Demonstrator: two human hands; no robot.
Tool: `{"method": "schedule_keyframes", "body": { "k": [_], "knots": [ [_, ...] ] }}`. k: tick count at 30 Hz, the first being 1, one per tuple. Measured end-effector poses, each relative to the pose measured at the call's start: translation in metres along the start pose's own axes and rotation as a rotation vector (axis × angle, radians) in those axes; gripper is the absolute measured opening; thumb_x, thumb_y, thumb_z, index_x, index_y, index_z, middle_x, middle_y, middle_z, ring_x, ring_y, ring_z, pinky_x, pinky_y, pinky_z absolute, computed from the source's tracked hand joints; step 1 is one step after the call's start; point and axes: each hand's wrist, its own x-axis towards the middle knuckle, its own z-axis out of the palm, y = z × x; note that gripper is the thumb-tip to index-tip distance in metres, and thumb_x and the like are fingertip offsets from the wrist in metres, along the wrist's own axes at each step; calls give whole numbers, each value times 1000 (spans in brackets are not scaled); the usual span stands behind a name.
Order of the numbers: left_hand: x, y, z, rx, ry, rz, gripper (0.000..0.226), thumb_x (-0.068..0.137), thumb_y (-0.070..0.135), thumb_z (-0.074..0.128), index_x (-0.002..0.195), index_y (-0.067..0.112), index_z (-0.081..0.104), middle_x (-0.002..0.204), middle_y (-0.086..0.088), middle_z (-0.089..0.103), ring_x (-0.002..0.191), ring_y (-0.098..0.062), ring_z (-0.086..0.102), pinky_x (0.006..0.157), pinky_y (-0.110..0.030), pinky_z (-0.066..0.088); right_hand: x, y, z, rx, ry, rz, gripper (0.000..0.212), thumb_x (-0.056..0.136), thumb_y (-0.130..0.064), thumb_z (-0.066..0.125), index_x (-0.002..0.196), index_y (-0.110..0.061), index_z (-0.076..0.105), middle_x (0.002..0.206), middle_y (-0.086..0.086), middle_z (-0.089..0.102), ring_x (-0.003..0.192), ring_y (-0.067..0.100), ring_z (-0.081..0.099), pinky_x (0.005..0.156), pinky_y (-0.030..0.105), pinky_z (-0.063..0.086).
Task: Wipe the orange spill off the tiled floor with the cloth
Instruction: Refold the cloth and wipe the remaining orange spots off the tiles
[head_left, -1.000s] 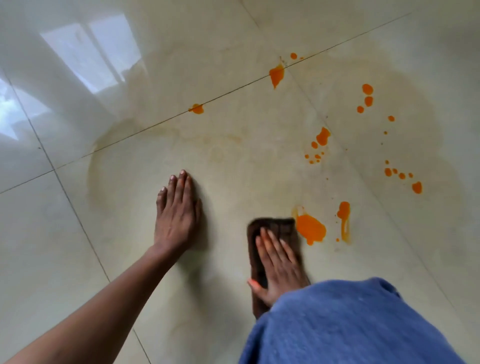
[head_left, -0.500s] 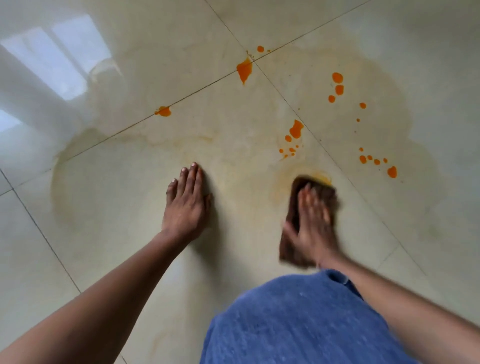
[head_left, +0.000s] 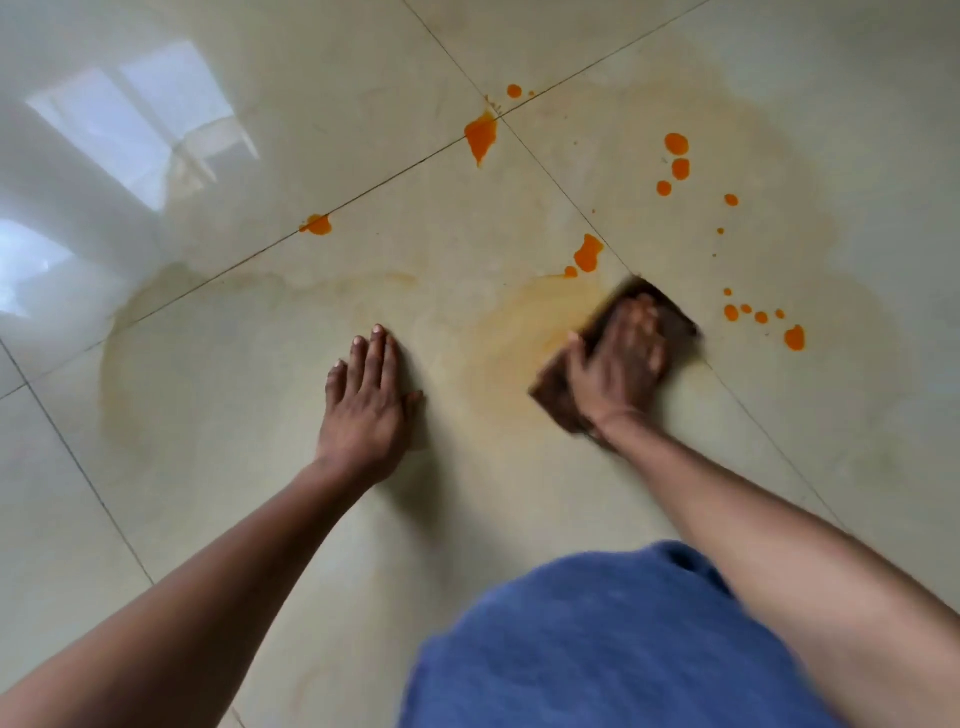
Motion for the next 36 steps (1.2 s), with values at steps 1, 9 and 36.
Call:
{"method": "schedule_keyframes", "body": {
  "k": [1,9,36],
  "knots": [
    [0,0,0,10,1,-1,69,101,43,21,152,6,-7,160,-8,-15,147,-26,-12,118,-42,-1,-7,-31,11,9,3,-92,87,88,-58,19,148,4,26,155,25,22,145,36,19,117,47,12],
    [-1,3,-15,20,-100,-10,72,101,44,24,151,7,-12,158,-8,-21,147,-25,-15,119,-41,0,-65,85,-4,-121,-97,-391,85,91,-60,25,152,-3,14,160,15,10,145,32,21,114,49,20],
    [-8,-28,-27,-30,-77,-44,78,99,44,40,153,12,-5,160,-2,-14,148,-20,-10,118,-40,8,-22,-69,14,10,-46,-384,85,83,-55,34,147,1,30,155,20,26,144,32,25,115,44,13]
  ]
}}
